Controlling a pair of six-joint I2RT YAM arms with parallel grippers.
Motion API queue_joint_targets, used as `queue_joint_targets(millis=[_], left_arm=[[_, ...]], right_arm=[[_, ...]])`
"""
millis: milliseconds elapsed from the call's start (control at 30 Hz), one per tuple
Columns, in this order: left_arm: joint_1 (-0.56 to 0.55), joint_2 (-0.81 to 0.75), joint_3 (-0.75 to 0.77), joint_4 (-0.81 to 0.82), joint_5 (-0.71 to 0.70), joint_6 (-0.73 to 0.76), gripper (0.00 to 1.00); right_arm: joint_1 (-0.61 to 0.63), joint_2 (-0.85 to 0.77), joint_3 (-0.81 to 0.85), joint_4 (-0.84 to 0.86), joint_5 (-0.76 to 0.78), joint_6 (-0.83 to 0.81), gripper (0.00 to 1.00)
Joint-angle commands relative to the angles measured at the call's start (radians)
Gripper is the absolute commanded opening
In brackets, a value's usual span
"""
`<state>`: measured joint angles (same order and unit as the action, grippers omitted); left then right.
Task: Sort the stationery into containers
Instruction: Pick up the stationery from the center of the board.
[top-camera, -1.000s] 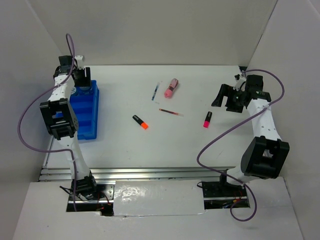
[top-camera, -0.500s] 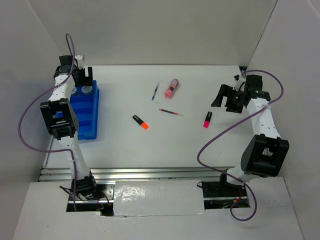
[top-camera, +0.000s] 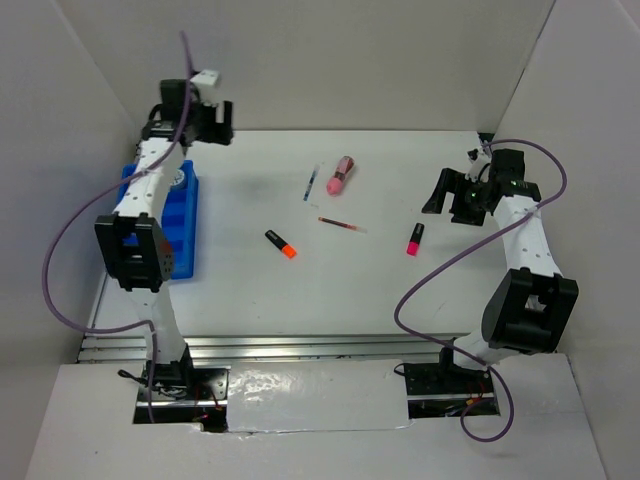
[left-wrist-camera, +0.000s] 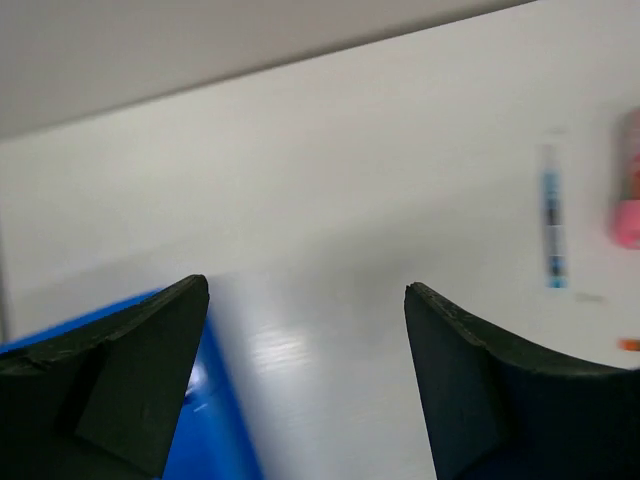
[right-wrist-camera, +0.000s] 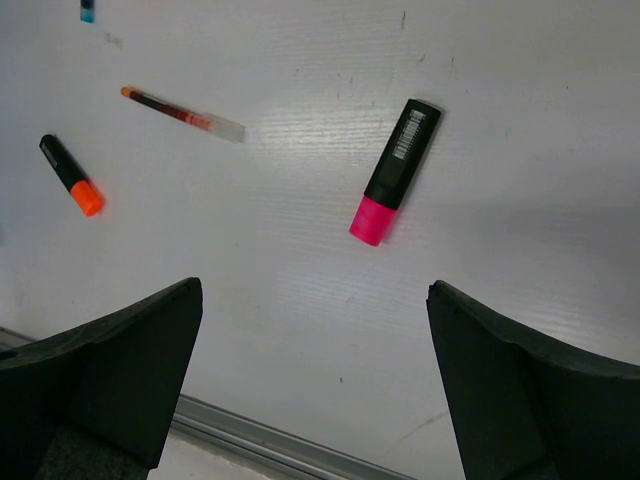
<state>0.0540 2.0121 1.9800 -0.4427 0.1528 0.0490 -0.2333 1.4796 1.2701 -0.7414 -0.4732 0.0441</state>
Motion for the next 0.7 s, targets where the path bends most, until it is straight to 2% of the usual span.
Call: queue_joint_targets(millis=[0, 33, 100, 200, 500, 667], left_arm=[[-0.201, -0.007, 0.066, 0.012, -0.008, 0.008, 0.92], [-0.265, 0.028, 0.095, 0.007, -0.021, 0.0, 0.92], [-0.316, 0.059, 0.108, 0.024, -0.062, -0.026, 0.96], [-0.422, 0.137, 0.14, 0.061, -0.12, -0.13, 0.94], [-0.514, 0.341, 0.18, 0.237, -0.119, -0.241, 0.95], [-0.557, 0.407, 0.21, 0.252, -0.148, -0.201, 0.93]], right_arm=[[0.008, -0.002, 0.04, -0.01, 0.001, 0.0, 1.0], [0.006, -0.008, 0.034, -0.009, 0.001, 0.0, 1.0], [0.006, -0.016, 0.026, -0.006, 0.01, 0.002, 1.0], [0.005, -0.034, 0.012, 0.0, 0.016, 0.003, 1.0], [0.008, -0.033, 0.008, -0.003, 0.025, 0.002, 1.0], [0.008, -0.033, 0.005, -0.001, 0.025, 0.0, 1.0]])
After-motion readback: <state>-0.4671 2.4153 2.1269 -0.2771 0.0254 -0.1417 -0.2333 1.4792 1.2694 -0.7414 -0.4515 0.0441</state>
